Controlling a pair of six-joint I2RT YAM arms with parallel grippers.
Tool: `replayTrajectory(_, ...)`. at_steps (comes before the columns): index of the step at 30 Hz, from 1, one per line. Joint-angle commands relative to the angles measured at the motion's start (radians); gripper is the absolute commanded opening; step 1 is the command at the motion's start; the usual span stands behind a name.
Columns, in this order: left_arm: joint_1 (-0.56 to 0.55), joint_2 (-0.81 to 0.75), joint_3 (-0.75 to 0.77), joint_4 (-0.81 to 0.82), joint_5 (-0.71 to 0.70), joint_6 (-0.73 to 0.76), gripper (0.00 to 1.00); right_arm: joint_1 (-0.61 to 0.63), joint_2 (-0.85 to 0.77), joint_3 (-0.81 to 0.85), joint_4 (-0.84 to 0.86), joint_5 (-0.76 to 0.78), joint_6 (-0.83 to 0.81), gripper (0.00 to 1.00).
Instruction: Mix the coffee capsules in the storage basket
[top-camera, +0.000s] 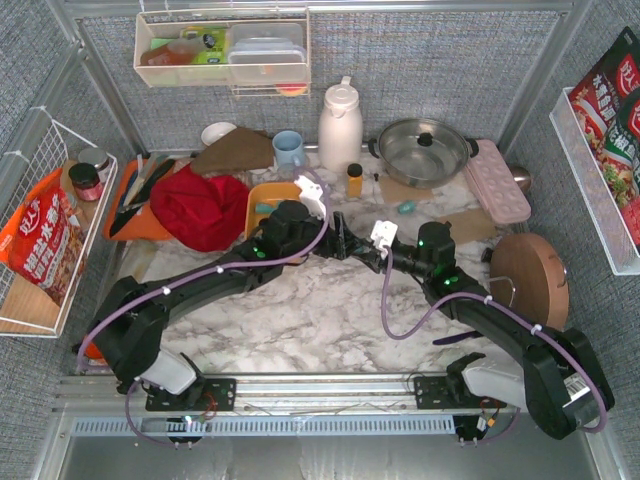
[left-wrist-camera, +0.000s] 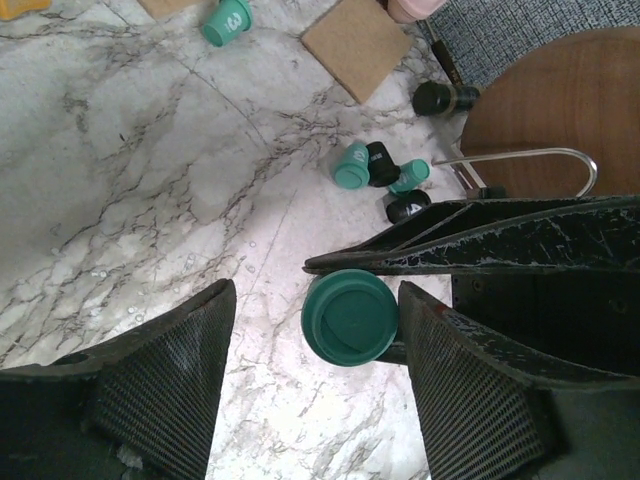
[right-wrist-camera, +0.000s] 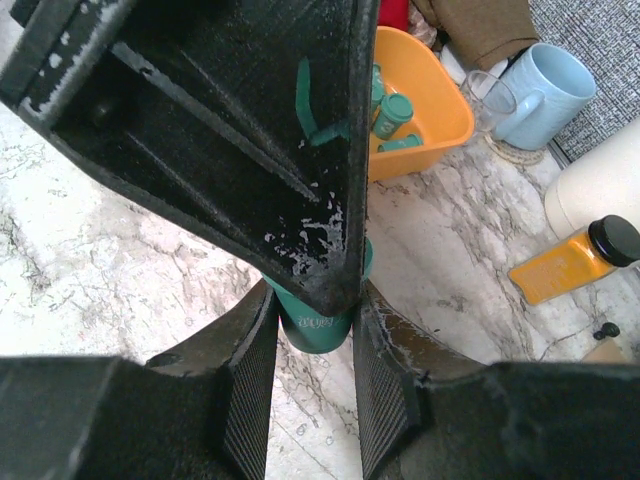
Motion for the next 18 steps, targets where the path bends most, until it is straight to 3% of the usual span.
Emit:
replayTrajectory(1, -0.008, 0.018, 0.011, 0.038, 0.011, -0.008, 0.74, 0.003, -0.004, 0.003, 0.027, -0.023, -0.012, 0.12)
replayTrajectory(8, -0.018, 0.035, 0.021, 0.037, 0.012, -0.013, 0.67, 0.004, -0.01, 0.006, 0.022, -0.017, -0.019, 0.13)
replayTrajectory(18, -0.028, 0.066, 0.041, 0.041, 0.022, -0.042, 0.46, 0.003, -0.019, 0.006, 0.025, -0.007, -0.019, 0.14)
